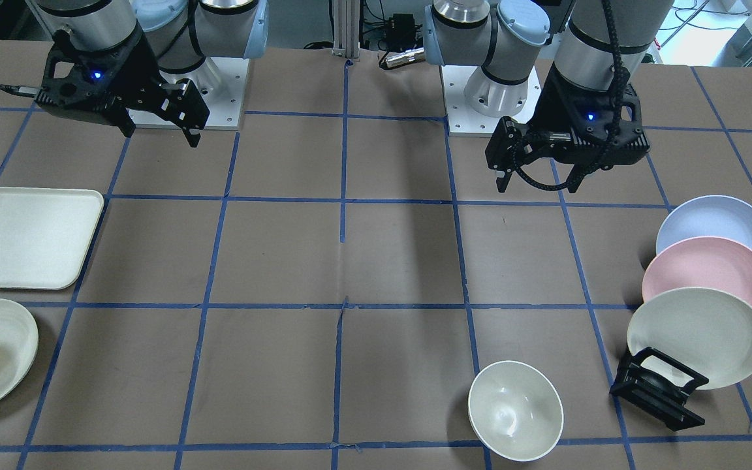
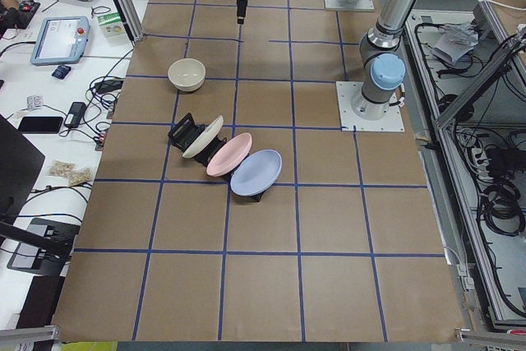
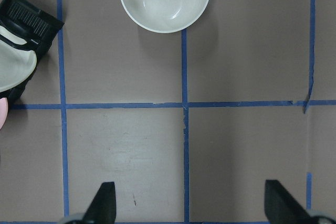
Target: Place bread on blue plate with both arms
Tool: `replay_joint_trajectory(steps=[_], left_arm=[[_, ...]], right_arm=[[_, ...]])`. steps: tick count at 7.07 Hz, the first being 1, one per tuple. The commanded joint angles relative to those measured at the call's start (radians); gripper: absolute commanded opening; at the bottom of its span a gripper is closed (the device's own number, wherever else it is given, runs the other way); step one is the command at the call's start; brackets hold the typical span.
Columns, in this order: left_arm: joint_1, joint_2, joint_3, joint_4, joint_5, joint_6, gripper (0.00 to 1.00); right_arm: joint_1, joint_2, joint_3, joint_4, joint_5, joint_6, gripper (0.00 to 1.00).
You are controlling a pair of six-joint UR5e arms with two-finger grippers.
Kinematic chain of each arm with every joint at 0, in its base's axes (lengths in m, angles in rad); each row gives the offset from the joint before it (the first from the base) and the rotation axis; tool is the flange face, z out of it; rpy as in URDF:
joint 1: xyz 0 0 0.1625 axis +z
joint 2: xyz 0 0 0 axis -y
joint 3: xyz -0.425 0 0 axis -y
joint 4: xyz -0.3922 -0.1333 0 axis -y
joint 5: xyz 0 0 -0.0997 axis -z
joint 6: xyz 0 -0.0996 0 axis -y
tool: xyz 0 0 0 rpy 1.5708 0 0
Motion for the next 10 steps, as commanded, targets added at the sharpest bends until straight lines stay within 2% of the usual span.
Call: replay_joint_trajectory(steps=[1,4,6,7,10], left_arm=[[0.0,0.002,0.001,-0.001,0.003,0.0,1.0],[0.017,0.009,0.018,-0.012,0.015,0.002,1.0],[0.096,0.032,0.021,-0.066,0.053,0.003,1.0],[0.173,0.045,0.019,-0.101,0.075,0.003,1.0],[0.415,0.036,0.025,-0.094,0.09,0.055,1.0]], right_arm=[[0.0,0.001,0.001,-0.004,-0.002,0.003,1.0],[-0.009,0.009,0.004,0.001,-0.002,-0.004,1.0],[-0.037,0.01,0.009,-0.007,-0.007,-0.007,1.0],[-0.11,0.01,0.016,-0.008,-0.007,-0.026,1.0],[-0.43,0.029,0.066,-0.022,-0.022,-0.466,1.0]])
